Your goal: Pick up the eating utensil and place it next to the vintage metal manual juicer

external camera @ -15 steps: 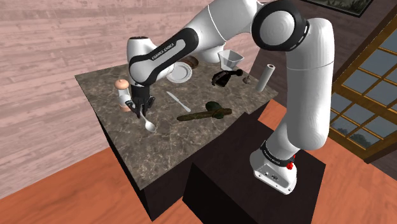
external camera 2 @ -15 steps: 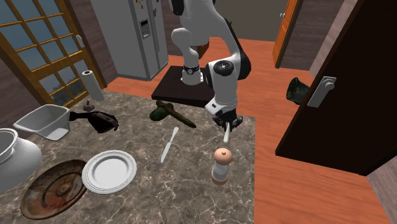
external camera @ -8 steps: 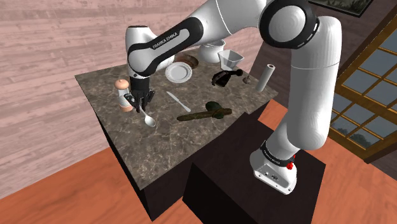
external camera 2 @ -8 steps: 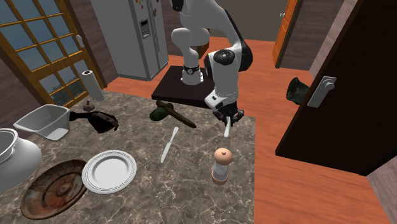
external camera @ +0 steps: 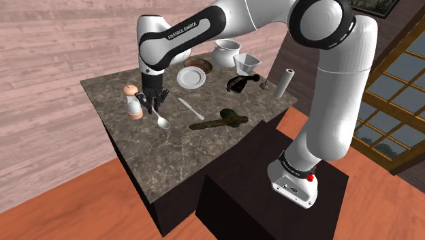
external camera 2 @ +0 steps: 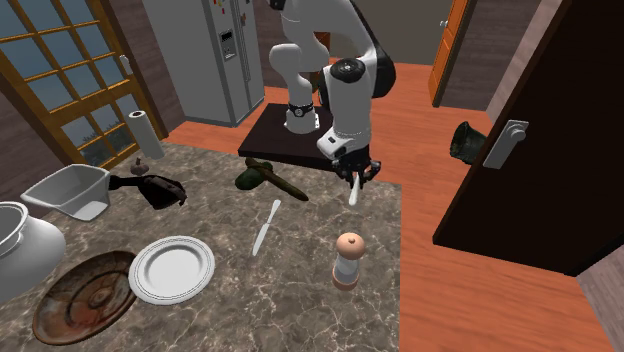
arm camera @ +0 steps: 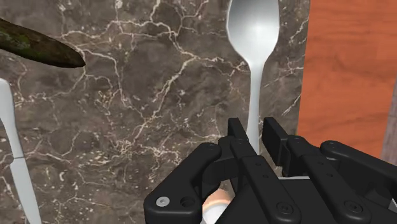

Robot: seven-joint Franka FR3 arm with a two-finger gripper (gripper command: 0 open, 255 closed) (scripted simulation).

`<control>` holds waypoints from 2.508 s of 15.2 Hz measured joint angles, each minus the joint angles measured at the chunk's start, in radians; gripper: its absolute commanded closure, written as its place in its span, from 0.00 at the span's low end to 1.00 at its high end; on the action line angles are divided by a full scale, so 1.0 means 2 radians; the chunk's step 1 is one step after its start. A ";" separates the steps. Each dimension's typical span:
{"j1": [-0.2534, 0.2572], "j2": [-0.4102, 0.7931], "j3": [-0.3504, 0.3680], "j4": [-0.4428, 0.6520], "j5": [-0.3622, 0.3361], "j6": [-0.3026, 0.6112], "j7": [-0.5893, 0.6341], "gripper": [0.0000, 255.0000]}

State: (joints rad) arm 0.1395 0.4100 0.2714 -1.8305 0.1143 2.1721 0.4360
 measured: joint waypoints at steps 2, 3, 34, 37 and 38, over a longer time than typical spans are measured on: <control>-0.018 -0.019 -0.004 -0.023 0.006 0.000 -0.023 1.00; -0.025 -0.026 -0.006 -0.034 0.009 0.003 -0.034 1.00; -0.246 -0.093 -0.143 -0.111 0.008 -0.037 -0.383 1.00; -0.267 -0.077 -0.157 -0.090 0.005 -0.047 -0.415 1.00; -0.274 -0.071 -0.162 -0.081 0.004 -0.051 -0.426 1.00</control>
State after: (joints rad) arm -0.4084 0.2681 -0.0517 -1.9917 0.1222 2.0707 -0.4159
